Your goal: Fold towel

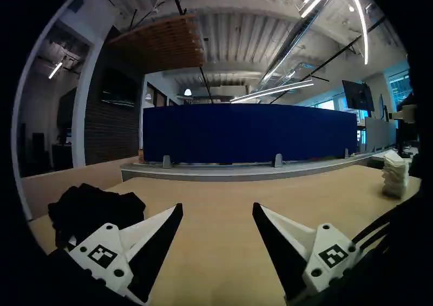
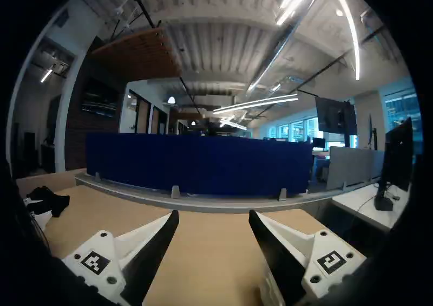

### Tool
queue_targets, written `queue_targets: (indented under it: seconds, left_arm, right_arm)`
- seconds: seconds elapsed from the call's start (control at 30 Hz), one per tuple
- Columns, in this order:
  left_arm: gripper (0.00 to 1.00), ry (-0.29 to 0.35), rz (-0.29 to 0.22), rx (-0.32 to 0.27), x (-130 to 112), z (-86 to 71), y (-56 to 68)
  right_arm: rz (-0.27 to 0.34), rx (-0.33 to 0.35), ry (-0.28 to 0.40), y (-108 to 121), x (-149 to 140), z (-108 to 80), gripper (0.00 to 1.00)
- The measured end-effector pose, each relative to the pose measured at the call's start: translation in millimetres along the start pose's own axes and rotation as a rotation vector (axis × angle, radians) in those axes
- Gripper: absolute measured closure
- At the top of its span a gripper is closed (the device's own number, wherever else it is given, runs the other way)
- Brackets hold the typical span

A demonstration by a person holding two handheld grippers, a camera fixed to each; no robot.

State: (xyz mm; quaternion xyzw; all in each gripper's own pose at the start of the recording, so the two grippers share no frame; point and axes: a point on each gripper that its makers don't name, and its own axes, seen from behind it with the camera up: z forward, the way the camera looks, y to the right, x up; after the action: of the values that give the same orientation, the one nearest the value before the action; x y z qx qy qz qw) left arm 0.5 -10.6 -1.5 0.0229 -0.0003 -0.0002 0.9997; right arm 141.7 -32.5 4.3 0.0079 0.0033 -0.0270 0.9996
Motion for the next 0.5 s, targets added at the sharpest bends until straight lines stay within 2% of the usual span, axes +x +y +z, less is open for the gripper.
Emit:
queue_targets:
  seconds: [0.27,0.5]
  left_arm:
    - [0.04,0.0,0.0,0.0,0.6,0.0,-0.4]
    - [0.04,0.0,0.0,0.0,0.8,0.3,-0.2]
  right_arm:
    - [0.015,-0.013,0.041,13.1,-10.1,-3.1,0.0]
    - [0.033,-0.017,0.028,22.5,-50.2,-9.2,0.0]
